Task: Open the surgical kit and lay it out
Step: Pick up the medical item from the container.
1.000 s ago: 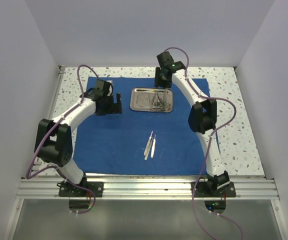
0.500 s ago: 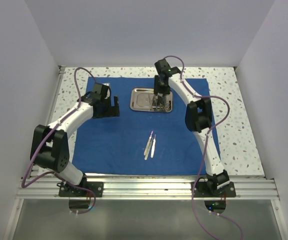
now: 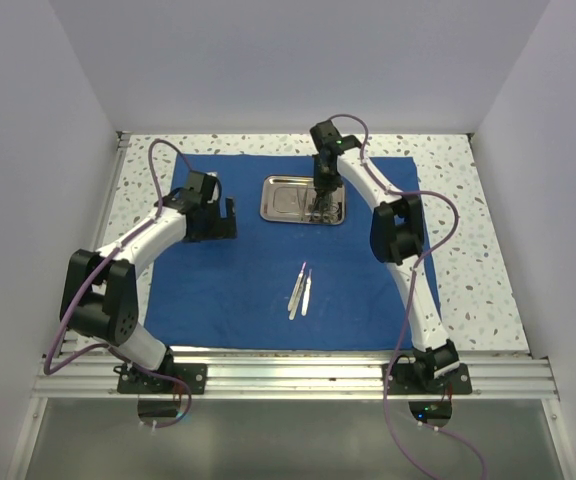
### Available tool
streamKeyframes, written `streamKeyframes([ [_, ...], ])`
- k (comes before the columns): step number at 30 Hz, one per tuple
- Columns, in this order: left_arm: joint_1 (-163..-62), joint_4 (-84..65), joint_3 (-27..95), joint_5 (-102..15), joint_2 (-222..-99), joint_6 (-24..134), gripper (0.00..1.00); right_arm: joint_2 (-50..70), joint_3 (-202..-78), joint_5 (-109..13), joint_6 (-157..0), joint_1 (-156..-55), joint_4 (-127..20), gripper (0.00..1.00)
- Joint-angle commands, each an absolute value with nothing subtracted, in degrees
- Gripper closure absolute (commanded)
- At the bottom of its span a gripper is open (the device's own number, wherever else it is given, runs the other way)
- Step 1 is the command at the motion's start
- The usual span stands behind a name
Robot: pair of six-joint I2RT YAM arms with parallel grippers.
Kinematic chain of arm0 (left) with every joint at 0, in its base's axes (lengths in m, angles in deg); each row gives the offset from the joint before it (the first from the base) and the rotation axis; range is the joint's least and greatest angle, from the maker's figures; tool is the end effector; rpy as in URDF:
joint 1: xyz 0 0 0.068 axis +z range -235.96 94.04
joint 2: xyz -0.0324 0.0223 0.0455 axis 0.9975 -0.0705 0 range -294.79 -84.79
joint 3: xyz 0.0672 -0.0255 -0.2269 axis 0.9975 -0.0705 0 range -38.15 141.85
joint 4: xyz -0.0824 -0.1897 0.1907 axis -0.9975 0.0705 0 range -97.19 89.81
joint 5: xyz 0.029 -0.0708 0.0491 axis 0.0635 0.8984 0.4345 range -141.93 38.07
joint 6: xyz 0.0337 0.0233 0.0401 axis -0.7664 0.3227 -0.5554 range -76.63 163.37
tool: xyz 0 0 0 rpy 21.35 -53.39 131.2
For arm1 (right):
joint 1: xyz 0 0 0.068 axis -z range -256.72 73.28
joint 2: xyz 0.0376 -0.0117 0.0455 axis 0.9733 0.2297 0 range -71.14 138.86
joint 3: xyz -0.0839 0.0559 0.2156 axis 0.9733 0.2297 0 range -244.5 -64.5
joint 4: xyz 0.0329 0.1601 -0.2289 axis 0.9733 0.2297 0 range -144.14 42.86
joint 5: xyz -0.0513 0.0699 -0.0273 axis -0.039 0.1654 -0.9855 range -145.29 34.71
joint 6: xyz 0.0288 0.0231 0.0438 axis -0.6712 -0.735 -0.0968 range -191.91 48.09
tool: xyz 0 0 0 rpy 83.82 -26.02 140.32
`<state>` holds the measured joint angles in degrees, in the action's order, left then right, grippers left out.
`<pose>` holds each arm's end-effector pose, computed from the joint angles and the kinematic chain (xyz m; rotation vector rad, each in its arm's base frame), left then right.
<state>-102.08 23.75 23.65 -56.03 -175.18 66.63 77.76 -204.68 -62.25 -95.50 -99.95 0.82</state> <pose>0.3292 -0.0922 0.1680 -0.1882 2.6067 -0.1517 0.4962 0.2076 0.1478 0.0463 2.6711 0.0989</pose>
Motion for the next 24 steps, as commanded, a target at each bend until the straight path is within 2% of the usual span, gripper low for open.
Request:
streamKeyframes([
  [1,-101.3,22.0,23.5,-57.3,-172.7,66.1,0.04,81.8,-205.7,-62.1,-94.9,-100.5,3.4,0.95],
  [2,-101.2,21.9,23.5,-57.4,-172.8,66.1,0.04,81.6,-205.8,-62.1,-94.9,-100.4,3.6,1.0],
  [10,-101.1,22.2,25.0,-56.7,-173.6,65.8,0.04,76.3,-209.8,-57.7,-95.9,-99.7,2.5,1.0],
  [16,-101.1,22.8,27.0,-55.8,-174.0,65.9,0.04,69.1,-208.1,-56.1,-96.3,-99.4,1.2,1.0],
  [22,-101.1,24.1,28.8,-56.2,-173.5,66.0,0.04,57.5,-196.7,-57.5,-94.3,-99.4,0.1,1.0],
  [24,-101.1,24.2,29.2,-56.4,-172.9,66.0,0.03,53.3,-187.8,-58.5,-93.1,-99.5,-1.6,1.0],
])
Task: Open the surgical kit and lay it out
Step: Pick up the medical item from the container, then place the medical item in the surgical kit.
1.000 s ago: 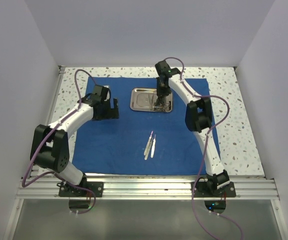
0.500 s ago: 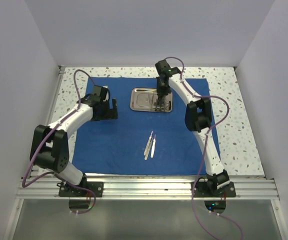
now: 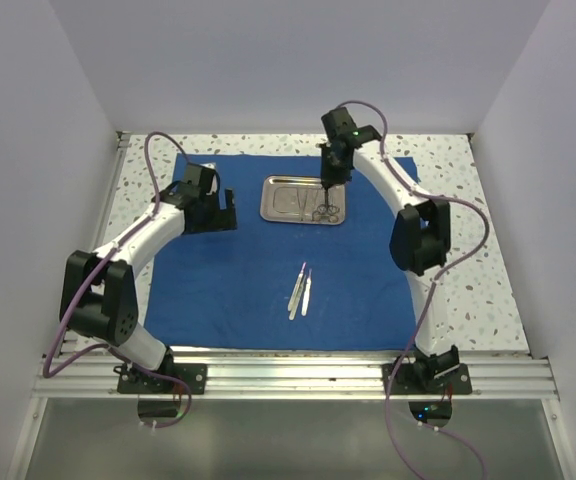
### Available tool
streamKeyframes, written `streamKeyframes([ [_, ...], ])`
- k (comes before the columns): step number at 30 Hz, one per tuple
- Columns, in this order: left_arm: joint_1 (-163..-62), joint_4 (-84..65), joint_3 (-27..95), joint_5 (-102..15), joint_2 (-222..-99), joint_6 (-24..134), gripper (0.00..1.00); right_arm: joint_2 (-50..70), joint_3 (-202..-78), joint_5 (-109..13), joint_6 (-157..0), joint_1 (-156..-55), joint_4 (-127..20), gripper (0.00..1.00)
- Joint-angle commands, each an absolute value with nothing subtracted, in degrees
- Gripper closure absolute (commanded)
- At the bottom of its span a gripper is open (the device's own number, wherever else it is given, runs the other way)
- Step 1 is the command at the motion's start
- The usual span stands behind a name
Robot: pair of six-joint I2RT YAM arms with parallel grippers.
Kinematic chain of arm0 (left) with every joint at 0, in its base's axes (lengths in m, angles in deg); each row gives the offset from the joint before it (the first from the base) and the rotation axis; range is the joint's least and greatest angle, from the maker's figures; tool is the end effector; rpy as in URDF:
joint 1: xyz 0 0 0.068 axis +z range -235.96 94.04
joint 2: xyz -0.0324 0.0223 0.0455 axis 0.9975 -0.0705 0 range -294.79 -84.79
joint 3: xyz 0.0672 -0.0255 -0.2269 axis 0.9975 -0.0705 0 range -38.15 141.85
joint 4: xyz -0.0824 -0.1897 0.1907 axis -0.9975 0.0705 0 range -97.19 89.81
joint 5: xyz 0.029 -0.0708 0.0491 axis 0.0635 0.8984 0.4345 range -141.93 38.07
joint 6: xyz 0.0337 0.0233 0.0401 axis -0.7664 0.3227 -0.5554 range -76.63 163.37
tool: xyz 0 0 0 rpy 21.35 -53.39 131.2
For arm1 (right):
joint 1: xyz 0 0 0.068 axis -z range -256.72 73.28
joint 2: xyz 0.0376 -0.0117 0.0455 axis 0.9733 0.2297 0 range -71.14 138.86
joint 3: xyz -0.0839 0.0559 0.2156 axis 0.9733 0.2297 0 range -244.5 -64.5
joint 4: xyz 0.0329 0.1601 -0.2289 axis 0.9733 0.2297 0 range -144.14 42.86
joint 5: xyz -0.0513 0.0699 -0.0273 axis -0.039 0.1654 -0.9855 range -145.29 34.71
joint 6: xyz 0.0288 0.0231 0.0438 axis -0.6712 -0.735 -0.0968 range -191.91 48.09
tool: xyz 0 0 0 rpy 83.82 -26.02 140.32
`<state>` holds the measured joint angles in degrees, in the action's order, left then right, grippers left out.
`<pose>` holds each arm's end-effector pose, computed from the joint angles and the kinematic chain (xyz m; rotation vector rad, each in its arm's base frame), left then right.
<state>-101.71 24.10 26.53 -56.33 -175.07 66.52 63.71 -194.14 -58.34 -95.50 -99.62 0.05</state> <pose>0.3372 -0.0920 0.1845 -0.1950 2.5601 -0.1611 0.4701 0.1962 0.2121 0.0348 2.6218 0.2188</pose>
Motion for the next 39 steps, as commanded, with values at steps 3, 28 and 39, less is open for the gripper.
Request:
streamKeyframes([
  [3,-101.1,24.2,28.9,-56.8,-171.8,66.0,0.0,42.6,-171.3,-59.0,-92.1,-99.4,-6.1,1.0],
  [28,-100.6,19.8,36.6,-62.6,-165.8,64.7,0.0,9.6,-124.2,-64.6,-97.8,-99.4,-13.5,0.13],
  [39,-100.5,22.2,29.8,-58.7,-164.2,67.1,0.04,37.7,-163.7,-57.7,-96.7,-99.4,-12.2,0.24],
])
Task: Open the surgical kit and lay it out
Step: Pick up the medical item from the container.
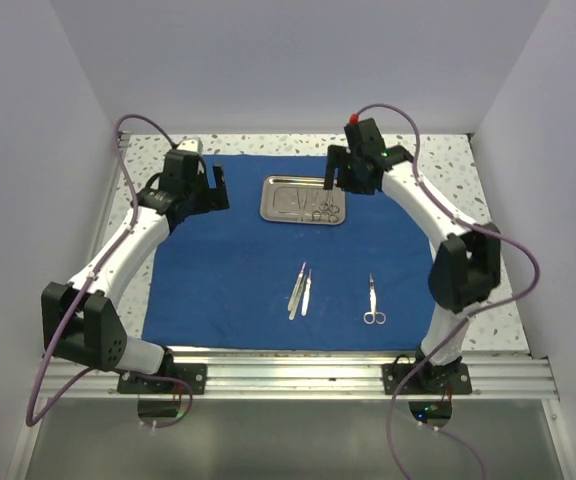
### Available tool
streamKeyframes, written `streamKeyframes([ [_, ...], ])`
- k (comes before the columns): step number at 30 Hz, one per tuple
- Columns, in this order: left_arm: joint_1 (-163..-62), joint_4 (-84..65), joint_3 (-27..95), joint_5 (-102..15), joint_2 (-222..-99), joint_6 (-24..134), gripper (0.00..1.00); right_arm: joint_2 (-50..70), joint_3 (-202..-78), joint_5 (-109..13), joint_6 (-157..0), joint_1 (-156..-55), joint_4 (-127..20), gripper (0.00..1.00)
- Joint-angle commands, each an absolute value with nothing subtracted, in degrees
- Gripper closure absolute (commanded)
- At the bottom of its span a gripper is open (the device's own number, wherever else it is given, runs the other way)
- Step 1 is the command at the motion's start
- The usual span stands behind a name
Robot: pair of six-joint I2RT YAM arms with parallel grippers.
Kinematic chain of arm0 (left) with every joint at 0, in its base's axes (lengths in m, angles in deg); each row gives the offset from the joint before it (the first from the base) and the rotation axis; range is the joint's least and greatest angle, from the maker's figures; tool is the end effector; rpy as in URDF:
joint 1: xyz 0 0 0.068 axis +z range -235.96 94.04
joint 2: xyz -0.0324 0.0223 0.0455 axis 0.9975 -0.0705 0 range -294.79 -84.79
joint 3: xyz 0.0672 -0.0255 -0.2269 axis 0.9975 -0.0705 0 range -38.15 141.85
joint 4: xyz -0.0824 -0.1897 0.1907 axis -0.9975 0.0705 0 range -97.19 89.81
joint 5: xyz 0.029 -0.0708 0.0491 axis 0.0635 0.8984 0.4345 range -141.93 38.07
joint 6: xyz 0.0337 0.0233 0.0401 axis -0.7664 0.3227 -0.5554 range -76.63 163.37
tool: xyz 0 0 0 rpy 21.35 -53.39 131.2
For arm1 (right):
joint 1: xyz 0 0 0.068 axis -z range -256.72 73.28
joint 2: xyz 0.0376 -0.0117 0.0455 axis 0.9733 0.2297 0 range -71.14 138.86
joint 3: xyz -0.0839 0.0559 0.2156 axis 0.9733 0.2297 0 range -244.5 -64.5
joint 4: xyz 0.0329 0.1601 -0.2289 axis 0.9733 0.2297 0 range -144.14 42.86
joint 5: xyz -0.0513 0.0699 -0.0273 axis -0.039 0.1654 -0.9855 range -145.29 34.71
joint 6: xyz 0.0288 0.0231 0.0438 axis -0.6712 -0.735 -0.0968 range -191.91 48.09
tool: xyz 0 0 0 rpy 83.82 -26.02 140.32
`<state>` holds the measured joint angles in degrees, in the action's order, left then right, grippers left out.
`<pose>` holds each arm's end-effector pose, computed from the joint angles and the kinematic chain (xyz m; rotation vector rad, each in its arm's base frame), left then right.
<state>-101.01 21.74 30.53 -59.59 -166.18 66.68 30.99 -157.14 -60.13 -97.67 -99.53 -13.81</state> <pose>0.3336 -0.0842 0.2628 -0.2343 2.2853 -0.1936 0.3829 0.1573 0.2641 0.1011 2.4535 0.2746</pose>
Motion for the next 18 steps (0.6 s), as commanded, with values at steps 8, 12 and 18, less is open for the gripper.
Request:
streamKeyframes([
  [8,-100.5,23.6,24.9,-59.9,-160.1,67.3,0.05,65.1,-194.3,-60.4,-96.2,-99.0,-3.3,0.4],
  [12,-100.5,23.0,22.4,-59.0,-159.3,68.1,0.06,70.4,-202.2,-64.1,-97.0,-99.0,0.3,0.43],
  [18,-100.5,22.0,21.9,-59.2,-160.6,67.6,0.06,71.8,-203.1,-66.6,-96.6,-98.2,0.0,0.43],
])
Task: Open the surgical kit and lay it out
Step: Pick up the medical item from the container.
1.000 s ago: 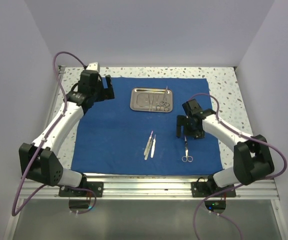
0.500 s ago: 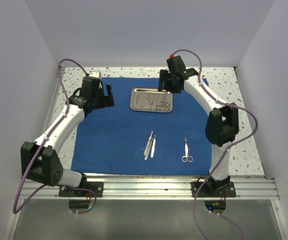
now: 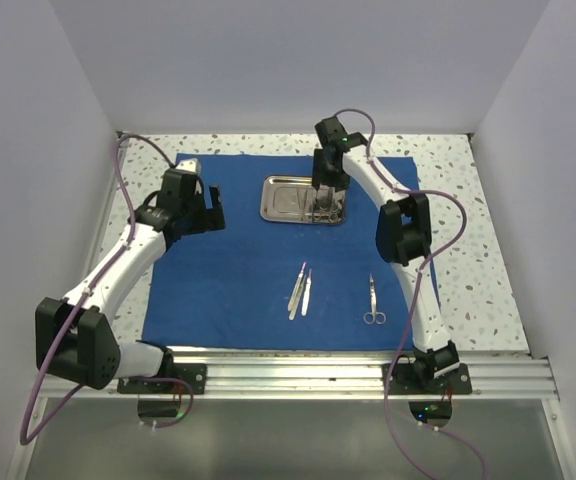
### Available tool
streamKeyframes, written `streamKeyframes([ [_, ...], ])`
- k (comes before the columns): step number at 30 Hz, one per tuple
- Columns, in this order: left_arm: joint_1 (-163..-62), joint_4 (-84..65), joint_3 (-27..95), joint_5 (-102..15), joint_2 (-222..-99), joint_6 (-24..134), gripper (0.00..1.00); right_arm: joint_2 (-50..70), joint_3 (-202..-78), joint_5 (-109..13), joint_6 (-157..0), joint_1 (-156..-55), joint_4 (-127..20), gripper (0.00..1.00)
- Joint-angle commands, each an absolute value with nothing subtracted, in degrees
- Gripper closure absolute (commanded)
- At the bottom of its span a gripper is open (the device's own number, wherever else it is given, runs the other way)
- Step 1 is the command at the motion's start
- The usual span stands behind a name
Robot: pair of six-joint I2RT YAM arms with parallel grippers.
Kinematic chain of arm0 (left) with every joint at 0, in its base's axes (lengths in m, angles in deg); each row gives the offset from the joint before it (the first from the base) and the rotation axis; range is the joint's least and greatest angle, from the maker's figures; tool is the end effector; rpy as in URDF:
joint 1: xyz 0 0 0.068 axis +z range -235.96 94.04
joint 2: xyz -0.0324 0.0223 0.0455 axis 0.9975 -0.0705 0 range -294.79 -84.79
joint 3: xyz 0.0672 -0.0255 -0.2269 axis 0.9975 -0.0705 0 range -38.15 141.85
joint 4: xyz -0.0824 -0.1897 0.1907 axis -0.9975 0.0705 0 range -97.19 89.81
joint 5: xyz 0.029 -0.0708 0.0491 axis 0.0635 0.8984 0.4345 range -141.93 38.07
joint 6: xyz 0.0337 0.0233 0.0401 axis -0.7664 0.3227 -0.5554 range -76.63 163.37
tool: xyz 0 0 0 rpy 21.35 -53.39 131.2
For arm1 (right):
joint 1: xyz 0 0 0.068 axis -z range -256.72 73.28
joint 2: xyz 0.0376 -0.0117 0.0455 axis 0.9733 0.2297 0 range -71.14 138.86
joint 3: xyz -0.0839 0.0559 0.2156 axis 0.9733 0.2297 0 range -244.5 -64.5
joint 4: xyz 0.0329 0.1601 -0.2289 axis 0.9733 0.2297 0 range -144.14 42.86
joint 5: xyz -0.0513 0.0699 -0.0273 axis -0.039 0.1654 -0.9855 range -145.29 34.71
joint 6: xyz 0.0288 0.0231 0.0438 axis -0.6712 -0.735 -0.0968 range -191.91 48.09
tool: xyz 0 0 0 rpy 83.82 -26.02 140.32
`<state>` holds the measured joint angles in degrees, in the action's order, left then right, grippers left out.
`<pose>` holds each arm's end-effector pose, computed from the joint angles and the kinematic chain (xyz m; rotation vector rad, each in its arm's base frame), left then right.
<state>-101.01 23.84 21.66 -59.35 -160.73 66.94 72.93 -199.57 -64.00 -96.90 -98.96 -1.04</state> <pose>0.3051 -0.0767 0.2344 -0.2383 2.3793 -0.1638 0.4929 0.1949 0.1640 0.1130 2.6332 0.0781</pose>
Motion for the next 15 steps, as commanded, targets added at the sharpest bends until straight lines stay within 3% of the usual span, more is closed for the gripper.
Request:
streamKeyframes([
  [1,-100.5,21.9,22.1,-59.3,-161.4,67.5,0.06,71.8,-203.0,-66.5,-96.6,-98.1,0.0,0.43],
  [11,-100.5,21.4,23.2,-59.2,-164.9,67.4,0.09,76.5,-204.5,-66.1,-96.8,-97.7,-0.4,0.44],
  [15,-100.5,21.6,23.2,-59.0,-165.6,66.9,0.09,79.7,-206.9,-65.9,-96.6,-97.7,-0.4,0.5],
])
